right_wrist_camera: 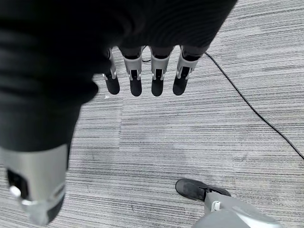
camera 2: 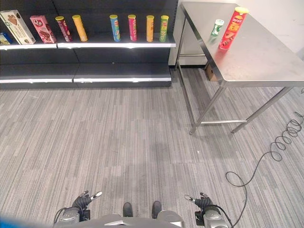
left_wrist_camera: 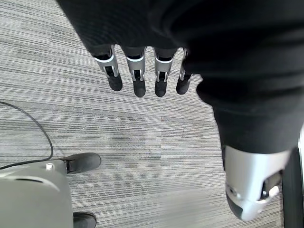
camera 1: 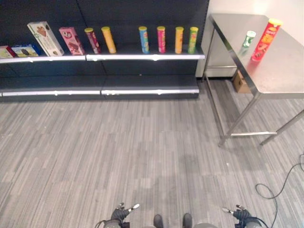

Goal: Put the goods on the table back onto the shelves and tidy them up.

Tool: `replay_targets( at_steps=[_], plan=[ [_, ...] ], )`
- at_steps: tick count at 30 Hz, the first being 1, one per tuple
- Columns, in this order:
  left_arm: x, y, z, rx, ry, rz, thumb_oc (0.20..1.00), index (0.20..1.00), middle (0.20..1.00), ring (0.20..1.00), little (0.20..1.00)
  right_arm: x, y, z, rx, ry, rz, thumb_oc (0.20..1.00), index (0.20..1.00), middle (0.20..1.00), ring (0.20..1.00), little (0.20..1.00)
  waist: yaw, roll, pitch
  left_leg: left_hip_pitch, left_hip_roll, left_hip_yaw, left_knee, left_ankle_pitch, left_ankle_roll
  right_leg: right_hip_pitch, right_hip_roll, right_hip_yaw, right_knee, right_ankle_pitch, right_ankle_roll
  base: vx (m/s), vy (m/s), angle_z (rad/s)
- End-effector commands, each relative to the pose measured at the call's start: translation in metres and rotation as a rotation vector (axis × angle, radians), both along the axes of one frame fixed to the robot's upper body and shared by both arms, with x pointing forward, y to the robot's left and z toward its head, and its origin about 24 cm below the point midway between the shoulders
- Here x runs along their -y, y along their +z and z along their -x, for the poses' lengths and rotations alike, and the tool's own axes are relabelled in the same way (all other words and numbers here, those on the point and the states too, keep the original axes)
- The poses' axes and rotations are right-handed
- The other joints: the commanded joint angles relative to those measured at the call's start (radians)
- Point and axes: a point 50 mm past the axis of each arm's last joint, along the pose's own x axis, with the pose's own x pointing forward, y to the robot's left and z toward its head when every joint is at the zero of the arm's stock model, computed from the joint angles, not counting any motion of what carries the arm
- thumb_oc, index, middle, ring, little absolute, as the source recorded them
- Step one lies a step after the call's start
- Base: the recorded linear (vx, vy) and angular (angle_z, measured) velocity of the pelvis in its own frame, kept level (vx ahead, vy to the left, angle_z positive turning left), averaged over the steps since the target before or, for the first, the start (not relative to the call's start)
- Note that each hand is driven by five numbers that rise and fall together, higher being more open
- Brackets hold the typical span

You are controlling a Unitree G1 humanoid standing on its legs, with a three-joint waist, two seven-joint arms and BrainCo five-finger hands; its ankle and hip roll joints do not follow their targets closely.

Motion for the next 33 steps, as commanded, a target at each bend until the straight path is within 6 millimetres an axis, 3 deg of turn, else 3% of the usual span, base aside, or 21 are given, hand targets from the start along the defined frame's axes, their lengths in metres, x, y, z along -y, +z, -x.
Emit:
replay_targets(
  at_steps=[1,33],
  plan=[
    [-0.0103,0.0094,-0.0222,0.063,-0.043,-0.046,1.000,1.000,1.000,1.000,1.000,0.0166,0.0112,-0.0196,0.063,0.020,0.049,1.000,1.000,1.000,1.000,1.000,-0.020,-0.008,0.010,0.045,0.088,-0.012,0.037,-0.102,-0.097,0.031,-0.102,0.011,0.048,-0.138,0.138,0.00,0.000,0.00],
    [-0.0113,0.0089,-0.0210,0.056,-0.040,-0.046,1.000,1.000,1.000,1.000,1.000,0.0198,0.0138,-0.0232,0.075,0.022,0.062,1.000,1.000,1.000,1.000,1.000,-0.018,-0.005,0.015,0.028,0.104,-0.028,0.056,-0.099,-0.107,0.025,-0.083,0.008,0.054,-0.155,0.123,0.00,-0.014,0.00]
  ],
)
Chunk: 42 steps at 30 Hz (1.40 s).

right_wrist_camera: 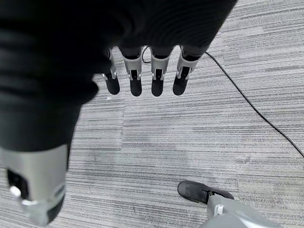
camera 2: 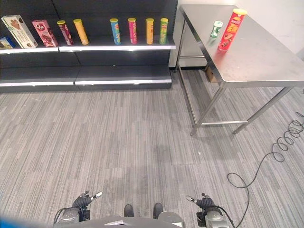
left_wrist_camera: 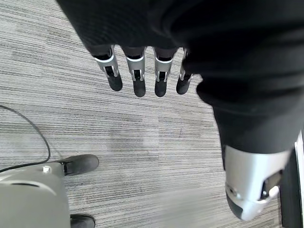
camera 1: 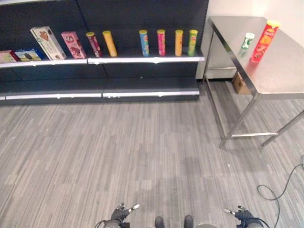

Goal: Put the goods on the table back onto the shelves and tidy them up.

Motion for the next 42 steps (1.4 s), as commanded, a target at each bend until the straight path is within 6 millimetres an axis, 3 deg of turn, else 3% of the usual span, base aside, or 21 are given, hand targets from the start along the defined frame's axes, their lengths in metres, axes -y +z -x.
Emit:
replay_targets(
  at_steps=[1,10,13,15,17,18,19,21,25,26,27,30,31,32,33,35,36,38,39,40,42],
  plan=[
    [-0.012,0.009,-0.022,0.059,-0.027,-0.047,1.000,1.000,1.000,1.000,1.000,0.011,0.011,-0.023,0.071,0.022,0.040,1.000,1.000,1.000,1.000,1.000,-0.018,-0.015,0.030,0.028,0.103,-0.027,0.057,-0.098,-0.108,0.024,-0.083,0.010,0.056,-0.156,0.122,0.00,0.000,0.00],
    [-0.011,0.015,-0.036,0.098,-0.066,-0.065,1.000,1.000,1.000,1.000,1.000,0.009,0.013,-0.027,0.081,0.062,0.042,1.000,1.000,1.000,1.000,1.000,-0.026,-0.021,0.055,-0.029,0.127,-0.056,0.116,-0.097,-0.121,-0.009,-0.051,0.032,0.070,-0.170,0.096,-0.01,-0.083,0.07],
    [-0.013,0.014,-0.031,0.092,-0.052,-0.060,1.000,1.000,1.000,1.000,1.000,0.009,0.014,-0.026,0.090,0.081,0.041,1.000,1.000,1.000,1.000,1.000,-0.014,-0.037,0.089,-0.114,0.131,-0.082,0.322,-0.114,-0.130,0.001,-0.028,0.042,0.086,-0.197,0.063,0.00,-0.168,0.10],
    [-0.013,0.015,-0.033,0.105,-0.024,-0.047,1.000,1.000,1.000,1.000,1.000,0.012,0.016,-0.028,0.104,0.082,0.051,1.000,1.000,1.000,1.000,1.000,0.004,-0.047,0.130,-0.219,0.123,-0.128,0.525,-0.057,-0.118,0.024,-0.022,0.042,0.086,-0.194,0.043,0.00,-0.154,0.31],
    [-0.011,0.014,-0.030,0.107,0.026,-0.027,1.000,1.000,1.000,1.000,1.000,0.015,0.016,-0.028,0.100,0.068,0.061,1.000,1.000,1.000,1.000,1.000,0.018,-0.051,0.160,-0.320,0.108,-0.163,0.625,0.005,-0.110,0.049,-0.015,0.036,0.075,-0.201,0.037,0.05,-0.097,0.16],
    [-0.011,0.013,-0.029,0.110,0.048,-0.013,1.000,1.000,1.000,1.000,1.000,0.016,0.016,-0.028,0.097,0.064,0.063,1.000,1.000,1.000,1.000,1.000,0.028,-0.051,0.162,-0.363,0.102,-0.163,0.615,0.005,-0.110,0.062,-0.015,0.039,0.069,-0.210,0.040,0.33,0.043,-0.12],
    [-0.011,0.010,-0.021,0.095,0.098,0.001,1.000,1.000,1.000,1.000,1.000,0.015,0.018,-0.030,0.108,0.071,0.062,1.000,1.000,1.000,1.000,1.000,0.059,-0.044,0.154,-0.402,0.102,-0.206,0.387,0.036,-0.128,0.090,-0.007,0.071,0.057,-0.245,0.048,0.43,0.119,-0.05],
    [-0.009,0.009,-0.019,0.099,0.103,0.000,1.000,1.000,1.000,1.000,1.000,0.019,0.021,-0.035,0.128,0.081,0.088,1.000,1.000,1.000,1.000,1.000,0.080,-0.025,0.149,-0.445,0.135,-0.261,0.126,0.113,-0.166,0.150,0.003,0.121,0.049,-0.300,0.053,0.58,0.204,-0.31],
    [-0.012,0.009,-0.015,0.099,0.102,-0.004,1.000,1.000,1.000,1.000,1.000,0.020,0.021,-0.035,0.121,0.091,0.093,1.000,1.000,1.000,1.000,1.000,0.103,-0.029,0.121,-0.453,0.164,-0.176,0.041,0.142,-0.177,0.233,-0.025,0.195,0.049,-0.342,0.077,0.52,0.288,-0.80],
    [-0.013,0.010,-0.016,0.101,0.099,-0.006,1.000,1.000,1.000,1.000,1.000,0.018,0.021,-0.035,0.120,0.102,0.092,1.000,1.000,1.000,1.000,1.000,0.111,-0.024,0.110,-0.443,0.162,-0.185,0.071,0.205,-0.185,0.240,-0.046,0.206,0.075,-0.356,0.089,0.59,0.428,-1.31],
    [-0.016,0.011,-0.018,0.106,0.093,-0.016,1.000,1.000,1.000,1.000,1.000,0.016,0.021,-0.036,0.126,0.104,0.087,1.000,1.000,1.000,1.000,1.000,0.110,-0.030,0.100,-0.447,0.163,-0.173,0.101,0.211,-0.184,0.239,-0.066,0.206,0.086,-0.354,0.102,0.56,0.433,-1.12],
    [-0.025,0.019,-0.029,0.136,0.057,-0.055,1.000,1.000,1.000,1.000,1.000,0.010,0.022,-0.042,0.142,0.119,0.073,1.000,1.000,1.000,1.000,1.000,0.107,-0.055,0.073,-0.444,0.149,-0.127,0.168,0.170,-0.158,0.192,-0.131,0.213,0.167,-0.307,0.154,0.34,0.264,-0.77],
    [-0.025,0.019,-0.029,0.136,0.057,-0.055,1.000,1.000,1.000,1.000,1.000,0.010,0.022,-0.042,0.142,0.119,0.073,1.000,1.000,1.000,1.000,1.000,0.108,-0.057,0.072,-0.444,0.148,-0.125,0.169,0.168,-0.157,0.191,-0.133,0.214,0.168,-0.307,0.154,0.22,0.190,-0.56],
    [-0.027,0.022,-0.033,0.150,0.045,-0.065,1.000,1.000,1.000,1.000,1.000,0.009,0.022,-0.042,0.141,0.125,0.073,1.000,1.000,1.000,1.000,1.000,0.107,-0.063,0.064,-0.440,0.138,-0.114,0.180,0.150,-0.145,0.174,-0.148,0.211,0.195,-0.270,0.166,0.32,0.282,-0.32],
    [-0.032,0.030,-0.046,0.199,0.030,-0.082,1.000,1.000,1.000,1.000,1.000,0.007,0.023,-0.047,0.147,0.129,0.065,1.000,1.000,1.000,1.000,1.000,0.103,-0.074,0.054,-0.426,0.110,-0.096,0.193,0.100,-0.108,0.126,-0.178,0.221,0.262,-0.146,0.188,0.38,0.359,-0.15],
    [-0.033,0.033,-0.050,0.210,0.029,-0.084,1.000,1.000,1.000,1.000,1.000,0.008,0.022,-0.047,0.141,0.108,0.066,1.000,1.000,1.000,1.000,1.000,0.100,-0.084,0.048,-0.415,0.071,-0.090,0.210,0.050,-0.073,0.094,-0.194,0.231,0.328,-0.035,0.208,0.31,0.307,-0.04],
    [-0.035,0.033,-0.052,0.212,0.028,-0.087,1.000,1.000,1.000,1.000,1.000,0.010,0.023,-0.048,0.144,0.100,0.067,1.000,1.000,1.000,1.000,1.000,0.099,-0.079,0.045,-0.406,0.062,-0.087,0.213,0.033,-0.061,0.072,-0.201,0.222,0.366,0.010,0.209,0.18,0.176,-0.08],
    [-0.035,0.034,-0.052,0.212,0.028,-0.087,1.000,1.000,1.000,1.000,1.000,0.010,0.023,-0.048,0.144,0.100,0.067,1.000,1.000,1.000,1.000,1.000,0.100,-0.080,0.045,-0.406,0.062,-0.087,0.214,0.033,-0.061,0.072,-0.201,0.223,0.367,0.010,0.210,0.15,0.187,0.14],
    [-0.039,0.034,-0.053,0.206,0.030,-0.103,1.000,1.000,1.000,1.000,1.000,0.011,0.025,-0.051,0.161,0.077,0.068,1.000,1.000,1.000,1.000,1.000,0.085,-0.058,0.060,-0.354,0.039,-0.076,0.221,-0.018,-0.022,-0.015,-0.228,0.185,0.518,0.120,0.190,0.30,0.386,0.18],
    [-0.039,0.033,-0.051,0.194,0.022,-0.106,1.000,1.000,1.000,1.000,1.000,0.011,0.024,-0.050,0.161,0.067,0.066,1.000,1.000,1.000,1.000,1.000,0.077,-0.048,0.067,-0.327,0.029,-0.076,0.214,-0.029,-0.011,-0.036,-0.227,0.180,0.549,0.137,0.181,0.37,0.473,0.00],
    [-0.040,0.033,-0.052,0.193,0.029,-0.108,1.000,1.000,1.000,1.000,1.000,0.011,0.024,-0.050,0.156,0.065,0.066,1.000,1.000,1.000,1.000,1.000,0.055,-0.023,0.093,-0.255,0.023,-0.079,0.181,-0.043,0.005,-0.122,-0.213,0.161,0.603,0.082,0.161,0.22,0.250,-0.17]
  ],
)
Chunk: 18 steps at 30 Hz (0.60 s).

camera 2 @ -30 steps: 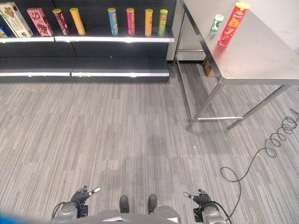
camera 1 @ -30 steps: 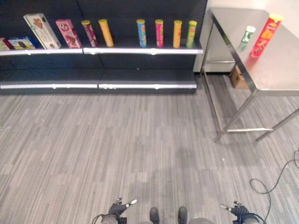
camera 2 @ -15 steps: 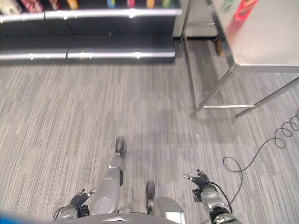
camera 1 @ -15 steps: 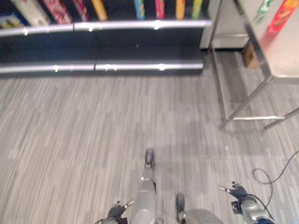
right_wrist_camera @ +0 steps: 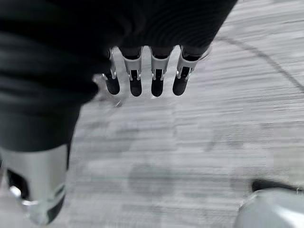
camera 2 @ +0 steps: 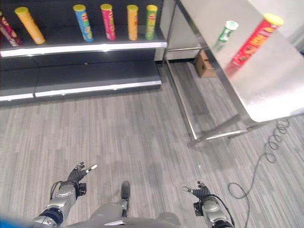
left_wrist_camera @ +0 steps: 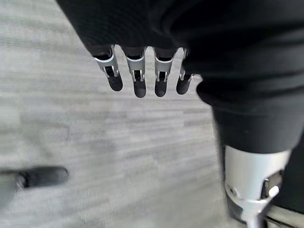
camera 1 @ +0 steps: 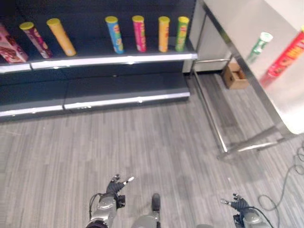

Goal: Put the goods on the table back onto the shelves and tidy them up.

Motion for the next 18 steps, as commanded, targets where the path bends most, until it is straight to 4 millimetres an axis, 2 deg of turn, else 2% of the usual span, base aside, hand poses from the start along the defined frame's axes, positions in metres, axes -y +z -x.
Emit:
replay_targets(
  at_steps=[1,3,4,7,8,9,10,13,15,18],
  plan=[
    [-0.015,0.004,0.008,0.018,0.012,-0.044,1.000,1.000,1.000,1.000,1.000,0.020,0.007,-0.002,-0.007,0.012,0.074,1.000,1.000,1.000,1.000,1.000,-0.029,0.015,0.050,-0.059,0.093,-0.030,0.101,-0.055,-0.171,0.031,0.036,-0.019,-0.274,0.141,0.007,0.24,0.183,-0.16],
    [-0.012,0.003,0.007,0.013,-0.008,-0.045,1.000,1.000,1.000,1.000,1.000,0.020,0.006,-0.002,-0.014,0.011,0.078,1.000,1.000,1.000,1.000,1.000,-0.052,0.030,0.074,-0.009,0.091,-0.038,0.071,-0.066,-0.174,-0.021,0.072,-0.078,-0.340,0.011,-0.011,0.24,0.120,-0.01],
    [-0.010,0.003,0.006,0.011,-0.019,-0.045,1.000,1.000,1.000,1.000,1.000,0.021,0.007,-0.003,-0.013,0.013,0.081,1.000,1.000,1.000,1.000,1.000,-0.064,0.034,0.087,0.014,0.085,-0.045,0.064,-0.072,-0.173,-0.057,0.102,-0.089,-0.380,-0.024,-0.012,0.23,0.090,0.20],
    [-0.005,0.001,0.005,-0.001,-0.054,-0.042,1.000,1.000,1.000,1.000,1.000,0.022,0.006,-0.002,-0.018,0.010,0.086,1.000,1.000,1.000,1.000,1.000,-0.101,0.025,0.108,0.086,0.040,-0.068,0.037,-0.096,-0.173,-0.115,0.178,-0.086,-0.580,0.006,0.008,0.26,0.056,0.22],
    [-0.003,0.000,0.006,-0.009,-0.066,-0.040,1.000,1.000,1.000,1.000,1.000,0.023,0.006,-0.001,-0.022,0.008,0.086,1.000,1.000,1.000,1.000,1.000,-0.109,0.020,0.106,0.100,0.026,-0.074,0.032,-0.103,-0.175,-0.127,0.184,-0.087,-0.635,0.019,0.013,0.19,0.032,0.16],
    [-0.003,0.000,0.006,-0.009,-0.066,-0.039,1.000,1.000,1.000,1.000,1.000,0.023,0.006,-0.001,-0.022,0.007,0.087,1.000,1.000,1.000,1.000,1.000,-0.110,0.022,0.110,0.106,0.028,-0.075,0.031,-0.105,-0.175,-0.119,0.186,-0.089,-0.639,0.020,0.012,0.27,0.032,0.40],
    [0.000,-0.004,0.010,-0.031,-0.075,-0.039,1.000,1.000,1.000,1.000,1.000,0.024,0.005,0.002,-0.029,0.006,0.091,1.000,1.000,1.000,1.000,1.000,-0.125,0.015,0.111,0.134,0.011,-0.083,0.025,-0.120,-0.180,-0.154,0.199,-0.102,-0.712,0.056,0.025,0.26,0.016,0.60],
    [0.001,-0.006,0.013,-0.040,-0.073,-0.033,1.000,1.000,1.000,1.000,1.000,0.026,0.006,0.003,-0.028,0.007,0.100,1.000,1.000,1.000,1.000,1.000,-0.123,-0.001,0.112,0.149,-0.005,-0.085,0.036,-0.139,-0.185,-0.125,0.188,-0.188,-0.763,0.077,0.026,0.21,-0.032,0.57],
    [0.005,-0.009,0.016,-0.058,-0.088,-0.033,1.000,1.000,1.000,1.000,1.000,0.027,0.005,0.006,-0.032,0.007,0.101,1.000,1.000,1.000,1.000,1.000,-0.126,-0.005,0.098,0.166,-0.014,-0.083,0.035,-0.163,-0.183,-0.115,0.185,-0.191,-0.760,0.094,0.006,0.18,-0.038,0.11],
    [0.008,-0.010,0.017,-0.066,-0.099,-0.029,1.000,1.000,1.000,1.000,1.000,0.030,0.004,0.010,-0.042,-0.009,0.103,1.000,1.000,1.000,1.000,1.000,-0.130,-0.002,0.084,0.188,-0.005,-0.083,0.031,-0.182,-0.189,-0.093,0.182,-0.201,-0.770,0.098,0.003,0.14,-0.038,0.18]
  ],
)
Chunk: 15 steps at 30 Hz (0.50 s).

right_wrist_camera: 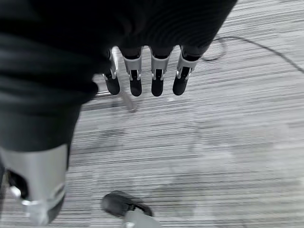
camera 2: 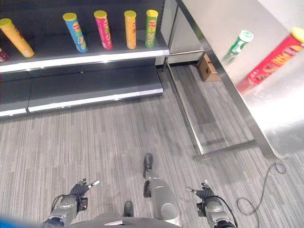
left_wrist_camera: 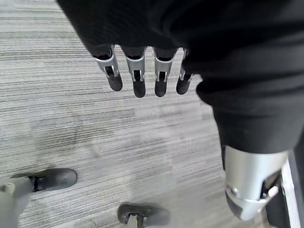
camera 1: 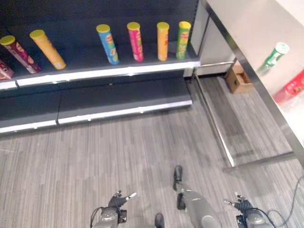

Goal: Put the goods on the table back onto the shelves and tidy them up.

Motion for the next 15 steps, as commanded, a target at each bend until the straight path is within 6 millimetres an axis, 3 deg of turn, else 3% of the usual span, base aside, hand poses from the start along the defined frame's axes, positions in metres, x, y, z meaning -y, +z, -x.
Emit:
replay_targets(
  at_steps=[1,2,3,5,8,9,10,11,13,14,15],
  plan=[
    [-0.006,0.008,-0.014,0.052,-0.059,-0.045,1.000,1.000,1.000,1.000,1.000,0.016,0.009,-0.007,0.036,-0.022,0.055,1.000,1.000,1.000,1.000,1.000,-0.022,-0.004,0.002,-0.141,0.004,0.034,0.050,0.014,-0.019,0.115,-0.034,0.029,-0.012,-0.110,0.136,0.22,-0.069,0.51],
    [-0.005,0.008,-0.014,0.054,-0.060,-0.042,1.000,1.000,1.000,1.000,1.000,0.018,0.008,-0.005,0.030,-0.028,0.055,1.000,1.000,1.000,1.000,1.000,-0.026,-0.001,-0.003,-0.137,0.009,0.035,0.061,0.004,-0.024,0.118,-0.035,0.029,-0.001,-0.114,0.131,0.41,-0.144,0.40],
    [-0.004,0.009,-0.015,0.052,-0.079,-0.044,1.000,1.000,1.000,1.000,1.000,0.022,0.007,0.002,0.017,-0.049,0.058,1.000,1.000,1.000,1.000,1.000,-0.038,0.003,-0.021,-0.128,0.030,0.047,0.126,-0.027,-0.052,0.148,-0.031,0.022,0.007,-0.144,0.111,0.33,-0.119,0.23],
    [-0.004,0.009,-0.015,0.052,-0.081,-0.043,1.000,1.000,1.000,1.000,1.000,0.023,0.006,0.005,0.010,-0.053,0.059,1.000,1.000,1.000,1.000,1.000,-0.041,0.005,-0.026,-0.132,0.041,0.059,0.173,-0.021,-0.069,0.169,-0.024,0.018,0.003,-0.157,0.103,0.28,-0.109,0.14],
    [-0.004,0.012,-0.018,0.076,-0.084,-0.039,1.000,1.000,1.000,1.000,1.000,0.029,0.007,0.009,0.002,-0.058,0.072,1.000,1.000,1.000,1.000,1.000,-0.029,0.006,0.003,-0.252,0.083,0.082,0.579,0.120,-0.163,0.266,0.009,0.017,-0.010,-0.213,0.050,0.21,-0.110,0.04],
    [-0.005,0.013,-0.020,0.085,-0.085,-0.040,1.000,1.000,1.000,1.000,1.000,0.030,0.008,0.008,0.008,-0.059,0.077,1.000,1.000,1.000,1.000,1.000,-0.026,-0.008,0.015,-0.296,0.079,0.081,0.678,0.161,-0.177,0.278,0.004,0.022,-0.012,-0.220,0.040,0.08,-0.072,-0.15],
    [-0.005,0.014,-0.022,0.091,-0.085,-0.040,1.000,1.000,1.000,1.000,1.000,0.031,0.010,0.005,0.019,-0.067,0.081,1.000,1.000,1.000,1.000,1.000,-0.023,-0.012,0.030,-0.338,0.089,0.091,0.766,0.167,-0.174,0.298,0.009,0.028,-0.023,-0.224,0.033,0.10,-0.059,-0.43],
    [-0.005,0.014,-0.023,0.088,-0.085,-0.041,1.000,1.000,1.000,1.000,1.000,0.033,0.010,0.006,0.017,-0.080,0.082,1.000,1.000,1.000,1.000,1.000,-0.024,-0.021,0.037,-0.376,0.114,0.105,0.779,0.173,-0.164,0.312,0.001,0.031,-0.029,-0.230,0.036,0.18,0.016,-0.63],
    [-0.004,0.012,-0.021,0.079,-0.077,-0.034,1.000,1.000,1.000,1.000,1.000,0.035,0.010,0.009,0.015,-0.106,0.080,1.000,1.000,1.000,1.000,1.000,-0.010,-0.022,0.044,-0.421,0.200,0.136,0.681,0.125,-0.128,0.359,-0.011,0.065,-0.036,-0.239,0.050,0.26,0.133,-0.55],
    [-0.004,0.012,-0.019,0.073,-0.077,-0.034,1.000,1.000,1.000,1.000,1.000,0.035,0.009,0.010,0.011,-0.105,0.081,1.000,1.000,1.000,1.000,1.000,-0.006,-0.024,0.038,-0.404,0.216,0.134,0.584,0.118,-0.121,0.361,-0.021,0.078,-0.031,-0.244,0.058,0.33,0.327,-0.74],
    [-0.003,0.009,-0.016,0.057,-0.073,-0.035,1.000,1.000,1.000,1.000,1.000,0.037,0.008,0.013,-0.004,-0.113,0.087,1.000,1.000,1.000,1.000,1.000,0.010,-0.013,0.028,-0.405,0.243,0.070,0.329,0.150,-0.126,0.371,-0.027,0.124,-0.026,-0.265,0.073,0.36,0.359,-0.93]
  ],
)
